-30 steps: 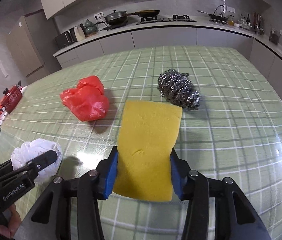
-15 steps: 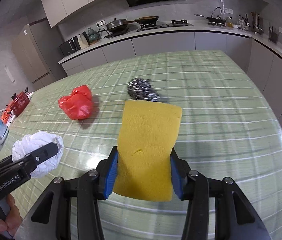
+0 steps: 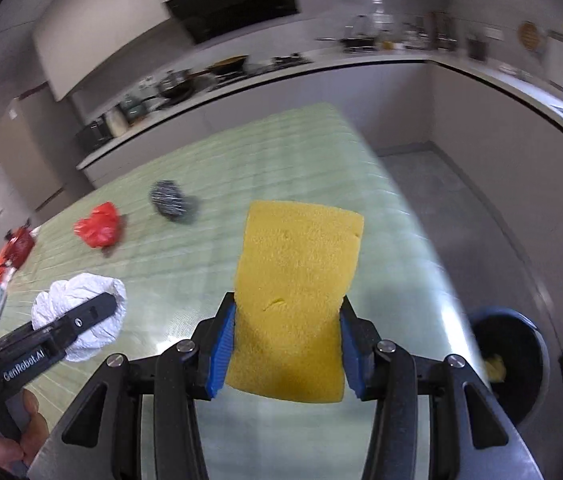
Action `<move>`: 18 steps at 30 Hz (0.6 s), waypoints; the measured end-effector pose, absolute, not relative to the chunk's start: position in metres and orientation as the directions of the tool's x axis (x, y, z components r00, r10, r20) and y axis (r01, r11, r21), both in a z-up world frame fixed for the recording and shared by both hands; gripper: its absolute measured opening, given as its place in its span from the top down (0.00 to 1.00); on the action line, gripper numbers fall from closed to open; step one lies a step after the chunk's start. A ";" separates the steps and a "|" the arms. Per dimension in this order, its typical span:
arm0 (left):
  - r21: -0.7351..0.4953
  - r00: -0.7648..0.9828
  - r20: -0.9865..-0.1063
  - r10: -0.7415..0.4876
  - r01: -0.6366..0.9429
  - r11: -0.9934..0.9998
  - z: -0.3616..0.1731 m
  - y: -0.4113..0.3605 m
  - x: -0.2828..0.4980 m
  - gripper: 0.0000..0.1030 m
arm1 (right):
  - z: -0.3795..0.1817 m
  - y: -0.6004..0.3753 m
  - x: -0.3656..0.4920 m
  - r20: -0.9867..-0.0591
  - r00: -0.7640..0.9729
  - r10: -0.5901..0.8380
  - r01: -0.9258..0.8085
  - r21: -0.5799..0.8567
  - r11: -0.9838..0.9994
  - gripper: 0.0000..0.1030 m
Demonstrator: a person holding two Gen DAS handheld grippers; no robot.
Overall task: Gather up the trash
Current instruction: 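Lift and carry the held sponge and tissue over the black bin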
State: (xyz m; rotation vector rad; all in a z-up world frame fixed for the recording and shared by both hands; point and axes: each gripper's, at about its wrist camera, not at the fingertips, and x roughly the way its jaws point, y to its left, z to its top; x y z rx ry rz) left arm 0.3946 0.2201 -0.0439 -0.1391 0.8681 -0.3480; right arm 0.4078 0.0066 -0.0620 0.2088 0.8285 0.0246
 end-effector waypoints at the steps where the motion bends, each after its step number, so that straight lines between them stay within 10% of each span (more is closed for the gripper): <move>1: -0.268 0.584 -0.724 -0.366 0.250 0.930 -0.046 0.213 0.391 0.69 | -0.062 -0.002 0.401 -0.735 0.673 0.086 0.076 0.184 0.980 0.52; 18: -0.285 0.519 -0.727 -0.449 0.367 0.885 -0.041 -0.022 0.329 0.69 | -0.075 -0.246 0.301 -0.755 0.655 0.021 0.217 0.215 0.952 0.52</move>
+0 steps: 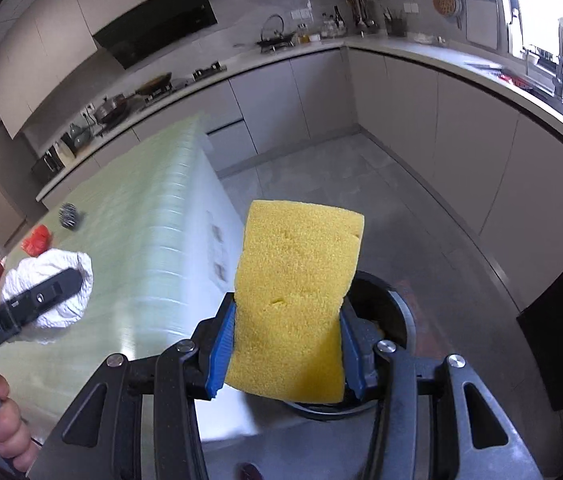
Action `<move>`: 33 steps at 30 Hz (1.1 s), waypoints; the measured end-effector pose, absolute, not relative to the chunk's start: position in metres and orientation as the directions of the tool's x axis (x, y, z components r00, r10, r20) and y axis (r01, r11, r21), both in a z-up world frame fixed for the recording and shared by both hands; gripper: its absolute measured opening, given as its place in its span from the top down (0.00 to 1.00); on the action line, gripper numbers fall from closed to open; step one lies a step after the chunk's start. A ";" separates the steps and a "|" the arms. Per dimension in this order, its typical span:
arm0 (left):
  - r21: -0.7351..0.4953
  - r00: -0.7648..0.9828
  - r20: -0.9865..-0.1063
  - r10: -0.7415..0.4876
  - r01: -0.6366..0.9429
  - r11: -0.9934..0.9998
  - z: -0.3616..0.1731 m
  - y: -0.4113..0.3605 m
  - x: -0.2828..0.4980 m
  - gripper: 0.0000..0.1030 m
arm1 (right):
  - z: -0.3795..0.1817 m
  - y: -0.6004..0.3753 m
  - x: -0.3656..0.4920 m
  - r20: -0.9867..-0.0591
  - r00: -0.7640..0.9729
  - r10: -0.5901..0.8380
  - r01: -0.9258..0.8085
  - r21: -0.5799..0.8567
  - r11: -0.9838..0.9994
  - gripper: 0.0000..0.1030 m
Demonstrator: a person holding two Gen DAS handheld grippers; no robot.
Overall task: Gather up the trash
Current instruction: 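Lift and carry the held sponge and tissue over the black bin, then open both tools to drop the sponge and tissue into the bin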
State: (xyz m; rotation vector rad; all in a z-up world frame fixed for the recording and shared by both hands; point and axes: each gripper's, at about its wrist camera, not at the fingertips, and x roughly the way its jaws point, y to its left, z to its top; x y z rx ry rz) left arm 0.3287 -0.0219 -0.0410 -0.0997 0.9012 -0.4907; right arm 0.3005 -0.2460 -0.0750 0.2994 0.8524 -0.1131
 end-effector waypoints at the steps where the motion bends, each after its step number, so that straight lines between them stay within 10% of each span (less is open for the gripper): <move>1: -0.281 0.517 -0.732 -0.444 0.364 0.888 -0.043 -0.034 0.326 0.69 | -0.078 -0.260 0.299 -0.760 0.648 0.035 0.211 0.224 0.951 0.52; 26: -0.111 0.463 -0.872 -0.162 0.135 0.985 -0.177 -0.152 0.359 0.64 | -0.238 -0.344 0.361 -0.876 0.428 0.225 0.010 0.253 0.967 0.46; 33: -0.045 0.462 -0.883 -0.084 0.096 0.994 -0.181 -0.160 0.373 0.30 | -0.244 -0.345 0.375 -0.889 0.408 0.206 0.020 0.234 0.972 0.35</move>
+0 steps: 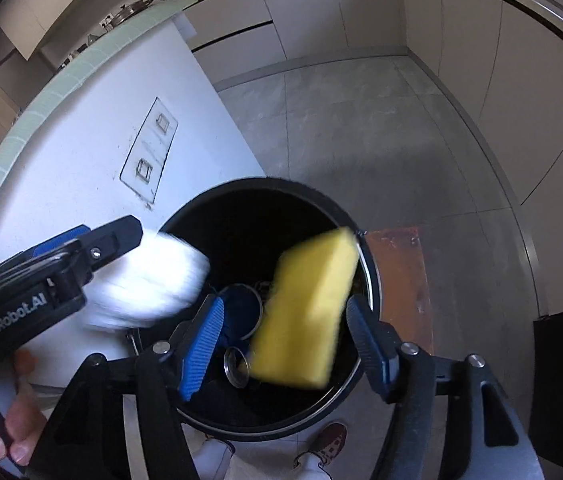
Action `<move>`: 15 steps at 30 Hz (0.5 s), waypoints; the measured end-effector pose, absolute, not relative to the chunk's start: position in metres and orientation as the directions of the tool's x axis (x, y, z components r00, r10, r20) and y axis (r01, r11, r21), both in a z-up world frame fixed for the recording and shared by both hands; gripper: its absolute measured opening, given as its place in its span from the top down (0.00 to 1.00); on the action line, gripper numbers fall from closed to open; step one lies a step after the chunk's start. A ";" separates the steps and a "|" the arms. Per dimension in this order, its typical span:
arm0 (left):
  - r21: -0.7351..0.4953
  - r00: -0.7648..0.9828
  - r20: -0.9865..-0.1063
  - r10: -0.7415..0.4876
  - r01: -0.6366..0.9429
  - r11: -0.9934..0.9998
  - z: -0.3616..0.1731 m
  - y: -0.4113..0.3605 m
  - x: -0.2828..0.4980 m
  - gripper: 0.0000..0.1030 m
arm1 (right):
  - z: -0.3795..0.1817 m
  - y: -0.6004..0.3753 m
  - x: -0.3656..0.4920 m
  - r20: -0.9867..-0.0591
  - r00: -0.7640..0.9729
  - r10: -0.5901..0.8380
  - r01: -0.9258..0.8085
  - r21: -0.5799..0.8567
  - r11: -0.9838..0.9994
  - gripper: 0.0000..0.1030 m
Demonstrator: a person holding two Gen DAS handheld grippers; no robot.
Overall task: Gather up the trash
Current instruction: 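Open both tools to drop the sponge and tissue into the bin, then move both tools back toward the red bag and steel wool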
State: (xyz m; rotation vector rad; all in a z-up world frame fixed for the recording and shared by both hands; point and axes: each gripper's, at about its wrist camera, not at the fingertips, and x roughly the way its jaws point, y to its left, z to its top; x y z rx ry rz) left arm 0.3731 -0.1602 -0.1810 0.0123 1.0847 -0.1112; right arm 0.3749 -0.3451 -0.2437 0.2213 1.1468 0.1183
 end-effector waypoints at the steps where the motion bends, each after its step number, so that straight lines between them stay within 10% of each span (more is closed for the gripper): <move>1: -0.047 0.463 -0.882 -0.084 0.092 0.995 -0.177 -0.160 0.374 0.30 | -0.240 -0.347 0.375 -0.887 0.418 0.197 0.030 0.230 0.973 0.35; 15: -0.189 0.551 -0.786 -0.280 0.216 0.958 -0.057 -0.156 0.347 0.30 | -0.133 -0.345 0.348 -0.811 0.576 0.106 0.129 0.218 0.967 0.35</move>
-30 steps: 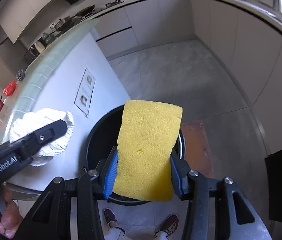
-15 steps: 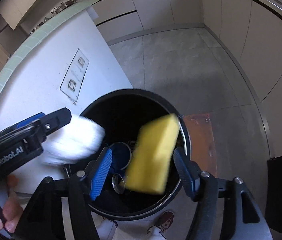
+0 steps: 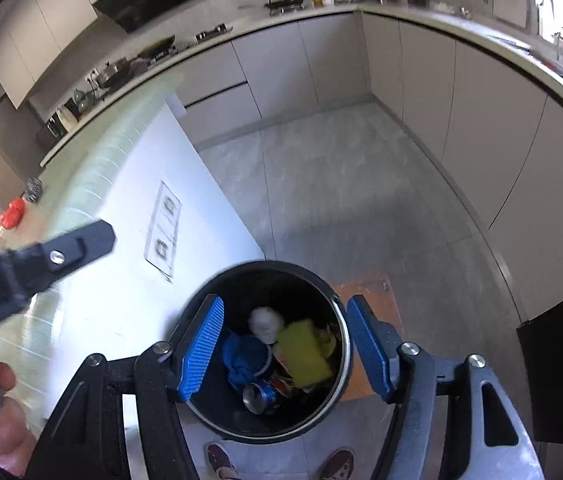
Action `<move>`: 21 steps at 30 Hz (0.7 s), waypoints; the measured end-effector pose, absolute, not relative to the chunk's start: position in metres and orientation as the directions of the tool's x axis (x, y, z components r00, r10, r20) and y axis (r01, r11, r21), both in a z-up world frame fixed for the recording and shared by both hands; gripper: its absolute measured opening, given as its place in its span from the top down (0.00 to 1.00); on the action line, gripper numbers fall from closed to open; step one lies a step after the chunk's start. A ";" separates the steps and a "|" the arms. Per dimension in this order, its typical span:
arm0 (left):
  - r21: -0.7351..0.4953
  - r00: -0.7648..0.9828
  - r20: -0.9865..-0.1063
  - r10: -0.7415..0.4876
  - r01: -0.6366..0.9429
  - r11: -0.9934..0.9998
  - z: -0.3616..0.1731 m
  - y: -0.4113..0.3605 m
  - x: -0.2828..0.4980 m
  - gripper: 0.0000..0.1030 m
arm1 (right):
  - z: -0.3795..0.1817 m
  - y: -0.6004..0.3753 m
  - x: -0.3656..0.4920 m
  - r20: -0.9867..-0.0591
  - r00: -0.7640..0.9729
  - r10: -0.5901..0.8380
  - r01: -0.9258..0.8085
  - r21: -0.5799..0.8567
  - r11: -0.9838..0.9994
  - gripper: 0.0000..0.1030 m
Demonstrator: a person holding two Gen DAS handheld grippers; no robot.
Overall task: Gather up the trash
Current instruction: 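Move both tools back toward the red bag and steel wool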
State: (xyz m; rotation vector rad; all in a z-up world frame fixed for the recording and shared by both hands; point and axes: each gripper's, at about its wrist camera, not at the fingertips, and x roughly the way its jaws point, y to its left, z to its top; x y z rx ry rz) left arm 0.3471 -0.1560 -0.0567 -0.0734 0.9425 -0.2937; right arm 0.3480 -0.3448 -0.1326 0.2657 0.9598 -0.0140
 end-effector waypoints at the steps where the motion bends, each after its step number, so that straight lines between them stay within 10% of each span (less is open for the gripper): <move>1: -0.192 0.556 -0.780 -0.289 0.226 0.955 -0.047 -0.151 0.346 0.30 | -0.123 -0.338 0.346 -0.804 0.585 0.103 0.131 0.220 0.967 0.35; 21: -0.146 0.632 -0.767 -0.112 -0.001 0.989 -0.012 0.167 0.355 0.30 | -0.044 -0.029 0.380 -0.717 0.660 0.226 -0.090 0.224 0.970 0.33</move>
